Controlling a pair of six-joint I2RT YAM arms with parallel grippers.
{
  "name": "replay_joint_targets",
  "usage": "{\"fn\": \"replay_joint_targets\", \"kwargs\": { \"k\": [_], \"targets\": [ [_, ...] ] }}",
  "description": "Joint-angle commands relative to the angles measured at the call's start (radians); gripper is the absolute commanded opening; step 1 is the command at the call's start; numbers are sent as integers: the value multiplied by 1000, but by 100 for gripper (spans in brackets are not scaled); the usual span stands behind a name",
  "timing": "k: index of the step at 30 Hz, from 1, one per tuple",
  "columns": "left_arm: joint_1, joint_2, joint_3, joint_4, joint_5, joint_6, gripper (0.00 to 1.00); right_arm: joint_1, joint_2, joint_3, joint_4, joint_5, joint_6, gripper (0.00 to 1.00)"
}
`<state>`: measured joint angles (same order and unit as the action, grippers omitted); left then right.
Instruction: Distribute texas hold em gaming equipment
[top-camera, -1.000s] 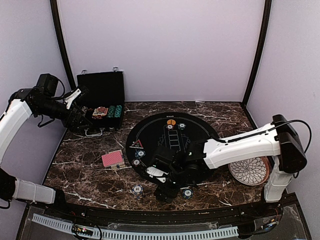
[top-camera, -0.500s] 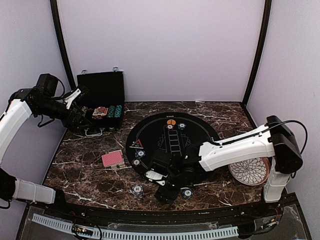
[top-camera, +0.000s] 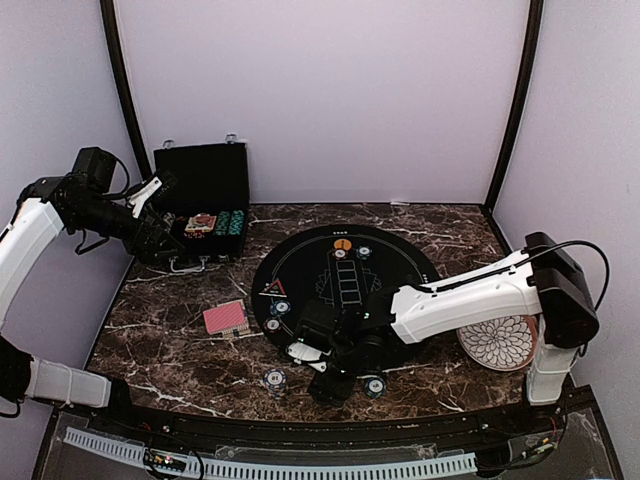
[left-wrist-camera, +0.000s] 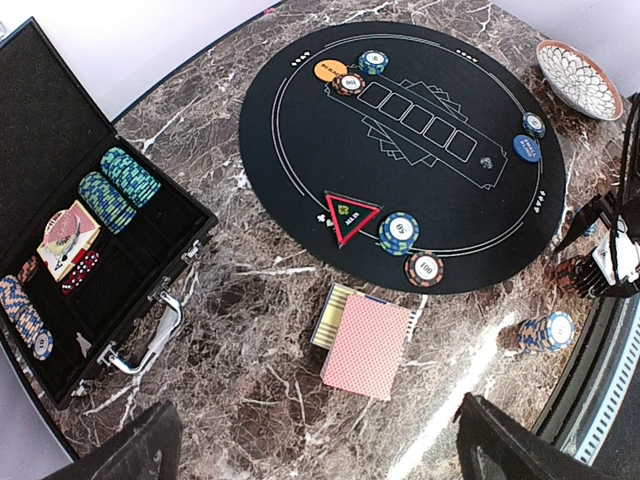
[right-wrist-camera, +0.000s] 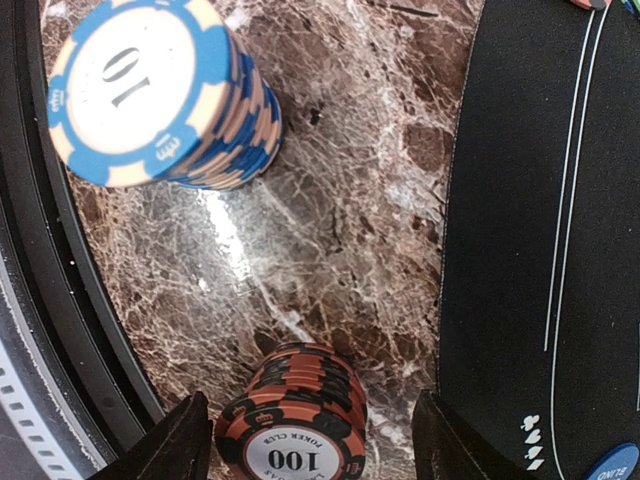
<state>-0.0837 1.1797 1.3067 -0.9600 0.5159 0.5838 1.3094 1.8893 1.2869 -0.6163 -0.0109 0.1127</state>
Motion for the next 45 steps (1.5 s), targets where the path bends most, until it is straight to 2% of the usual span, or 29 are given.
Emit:
{"fn": "replay_joint_targets", "kwargs": {
  "k": [1,5,18,26,33,39,45],
  "targets": [
    [-5,-13,24,-28,13,13,99,2,14,19,14,8,-9,67],
    [-5,-13,23,-28,12,12,99,1,17,21,12,8,-11,62],
    [-5,-12,16,-25,11,13,99,-2,-20,24,-4,8,-9,31],
    [-5,-11,17,-24,3,16,99,-45,-124,6,-23,31,18,11],
    [-5,-5,17,-23,6,17,99,-155,-203,-79,12,40,47,9],
    [-5,0,16,-20,10,16,99,-254,-164,-145,44,93,98,9],
    [-5,2,16,-22,9,17,99,-286,-130,-201,113,83,127,9]
  ]
}}
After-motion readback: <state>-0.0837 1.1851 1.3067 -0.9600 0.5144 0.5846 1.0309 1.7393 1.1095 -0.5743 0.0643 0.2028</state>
